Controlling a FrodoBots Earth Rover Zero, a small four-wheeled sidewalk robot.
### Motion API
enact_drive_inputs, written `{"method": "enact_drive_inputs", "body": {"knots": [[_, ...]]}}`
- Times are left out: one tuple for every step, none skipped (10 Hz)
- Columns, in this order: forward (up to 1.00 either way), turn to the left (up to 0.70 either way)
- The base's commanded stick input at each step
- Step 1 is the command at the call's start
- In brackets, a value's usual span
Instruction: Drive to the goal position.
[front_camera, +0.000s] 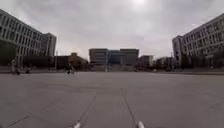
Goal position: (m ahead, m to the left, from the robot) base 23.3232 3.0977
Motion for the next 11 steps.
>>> {"method": "enact_drive_inputs", "body": {"knots": [[0.69,0.14],[0.69,0.14],[0.69,0.14],[0.69,0.14],[0.69,0.14],[0.69,0.14],[0.69,0.11],[0.69,0.07],[0.69,0.05],[0.69,0.02],[0.69,0.0]]}}
